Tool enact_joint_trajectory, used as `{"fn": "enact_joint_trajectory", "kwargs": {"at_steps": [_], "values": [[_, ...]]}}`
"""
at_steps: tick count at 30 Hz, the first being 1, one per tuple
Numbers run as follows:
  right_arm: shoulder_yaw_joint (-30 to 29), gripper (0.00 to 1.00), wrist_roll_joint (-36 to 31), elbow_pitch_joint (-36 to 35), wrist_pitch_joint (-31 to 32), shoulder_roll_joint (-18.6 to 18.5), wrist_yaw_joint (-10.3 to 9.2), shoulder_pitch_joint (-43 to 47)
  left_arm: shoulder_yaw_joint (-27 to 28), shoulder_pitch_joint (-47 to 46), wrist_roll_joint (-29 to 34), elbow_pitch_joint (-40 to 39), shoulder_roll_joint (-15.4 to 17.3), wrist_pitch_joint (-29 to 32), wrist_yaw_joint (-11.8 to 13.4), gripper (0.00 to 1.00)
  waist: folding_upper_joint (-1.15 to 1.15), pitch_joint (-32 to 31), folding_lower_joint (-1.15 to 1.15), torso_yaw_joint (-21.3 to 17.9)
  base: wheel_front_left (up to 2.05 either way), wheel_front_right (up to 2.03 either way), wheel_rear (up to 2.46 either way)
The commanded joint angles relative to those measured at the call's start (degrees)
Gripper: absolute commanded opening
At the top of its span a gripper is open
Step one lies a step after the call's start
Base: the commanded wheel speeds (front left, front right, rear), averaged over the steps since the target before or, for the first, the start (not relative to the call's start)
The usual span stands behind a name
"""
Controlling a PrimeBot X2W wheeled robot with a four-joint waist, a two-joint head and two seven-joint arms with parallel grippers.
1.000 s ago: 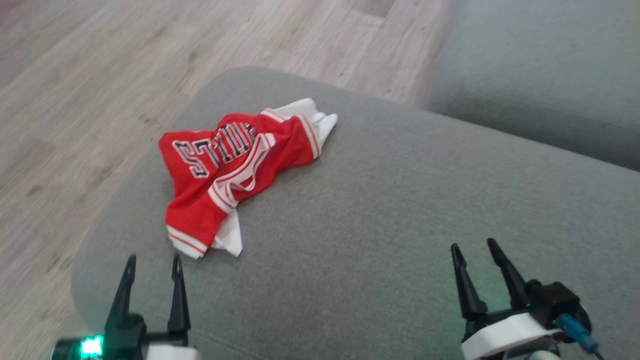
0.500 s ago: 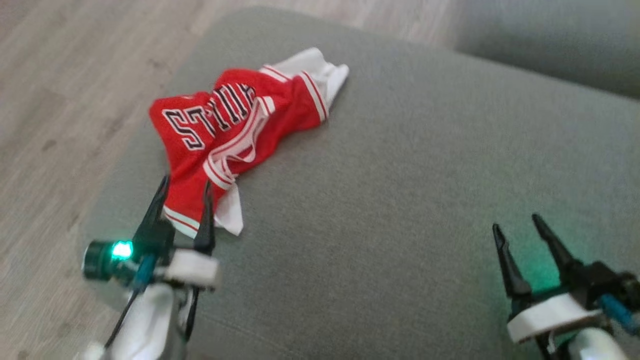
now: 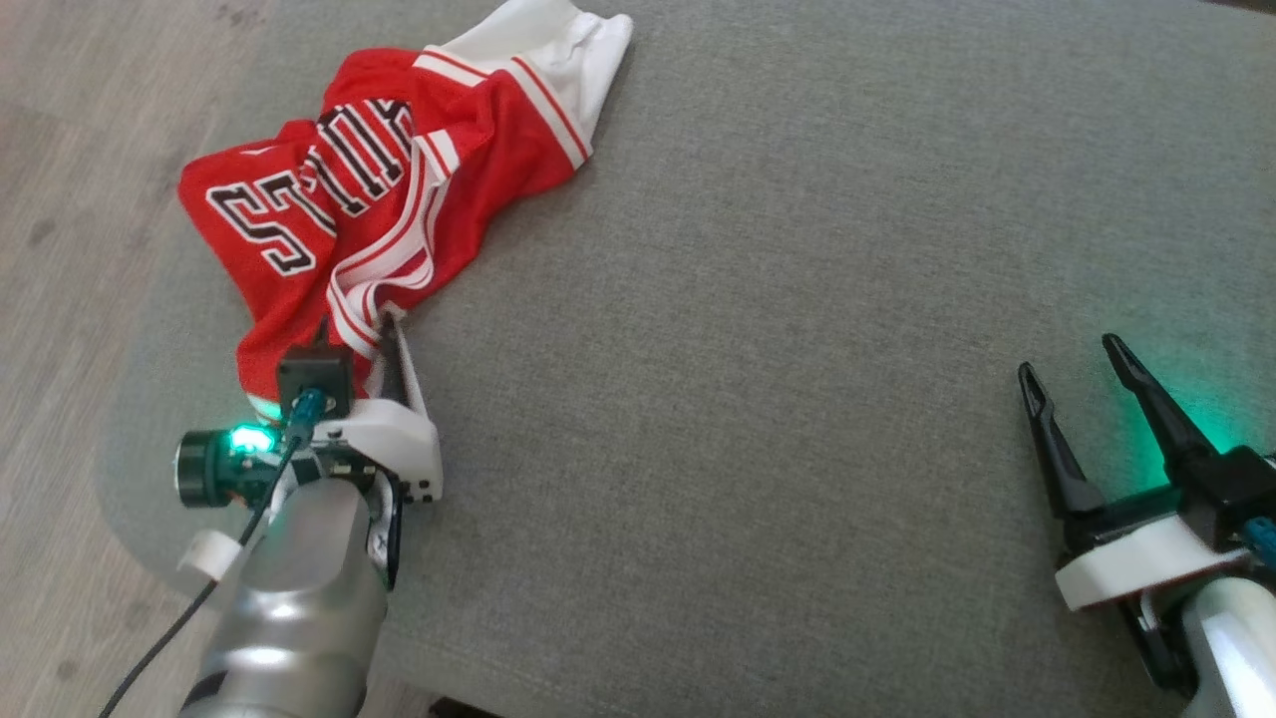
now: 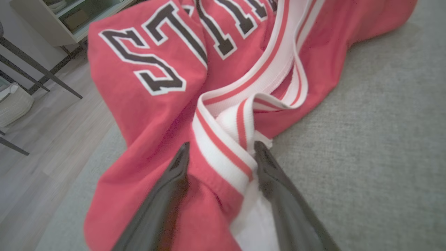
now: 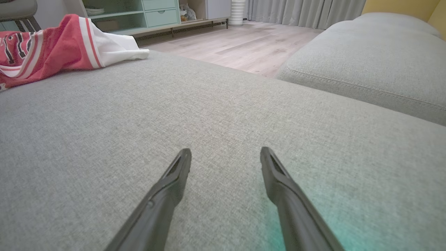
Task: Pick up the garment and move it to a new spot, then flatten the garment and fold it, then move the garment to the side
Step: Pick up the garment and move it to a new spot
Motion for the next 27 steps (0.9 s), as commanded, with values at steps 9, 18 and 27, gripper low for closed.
{"fn": "enact_joint_trajectory", "kwargs": {"at_steps": [9,18,27], "values": [[2.1,1.0,0.4,0.6,-0.4,3.4,-0.05,-0.2,0.9,-1.3,1.0,-15.8,5.3,-1.5,-2.6,0.0,0.0,-7.1,-0.01,-2.6,0.0,0.0,0.0],[3.2,1.0,1.6,1.4,-0.4,11.4,-0.05,1.1,-0.9,-6.8,2.8,-35.8,10.3,-1.5,-7.6,0.0,0.0,-18.5,-0.01,-12.7,0.0,0.0,0.0],[3.4,1.0,1.8,-0.4,-0.4,14.2,-0.05,2.1,-3.9,-17.4,4.8,-41.9,12.4,0.3,-10.4,0.0,0.0,-21.7,-0.01,-27.5,0.0,0.0,0.0]]}}
